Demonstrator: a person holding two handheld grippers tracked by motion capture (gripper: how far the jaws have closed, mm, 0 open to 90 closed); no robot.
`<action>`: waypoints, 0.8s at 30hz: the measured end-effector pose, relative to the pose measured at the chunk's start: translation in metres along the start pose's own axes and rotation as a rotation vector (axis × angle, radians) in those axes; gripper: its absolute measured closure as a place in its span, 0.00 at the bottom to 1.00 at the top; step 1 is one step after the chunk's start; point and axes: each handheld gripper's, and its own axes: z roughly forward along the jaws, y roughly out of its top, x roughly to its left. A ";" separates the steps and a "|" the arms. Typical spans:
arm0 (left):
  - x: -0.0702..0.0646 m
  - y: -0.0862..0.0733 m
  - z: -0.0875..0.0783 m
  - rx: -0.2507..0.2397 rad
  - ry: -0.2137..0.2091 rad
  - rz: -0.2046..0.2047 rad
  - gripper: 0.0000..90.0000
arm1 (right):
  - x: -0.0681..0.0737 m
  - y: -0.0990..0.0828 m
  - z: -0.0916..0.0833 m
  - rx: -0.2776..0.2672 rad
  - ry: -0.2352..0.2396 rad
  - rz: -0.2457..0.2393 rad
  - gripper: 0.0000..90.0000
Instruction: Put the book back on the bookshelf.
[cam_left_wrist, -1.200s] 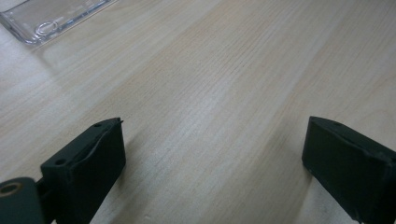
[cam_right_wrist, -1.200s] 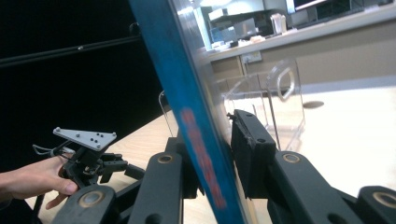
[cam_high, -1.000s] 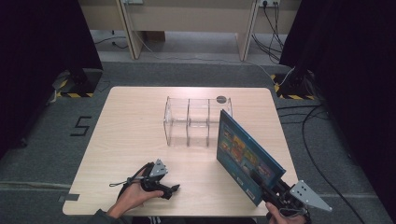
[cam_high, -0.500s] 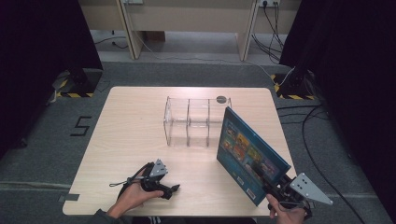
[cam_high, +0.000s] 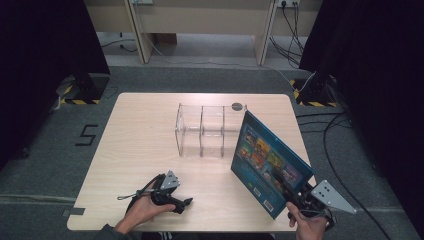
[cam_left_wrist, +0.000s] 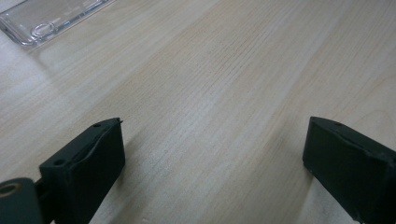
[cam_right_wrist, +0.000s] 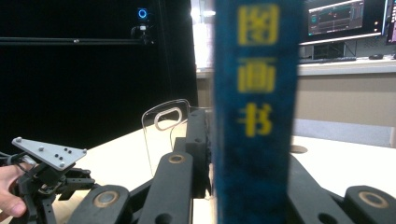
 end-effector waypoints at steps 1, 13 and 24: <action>0.000 0.000 0.000 0.000 0.000 0.000 0.05 | -0.001 0.000 0.001 -0.007 0.005 -0.009 0.89; 0.000 0.000 0.000 0.000 -0.003 0.003 0.05 | 0.006 -0.001 0.005 -0.037 0.028 -0.042 0.89; 0.000 0.000 0.000 -0.001 -0.004 0.005 0.05 | 0.000 0.003 0.009 -0.022 0.051 -0.044 0.88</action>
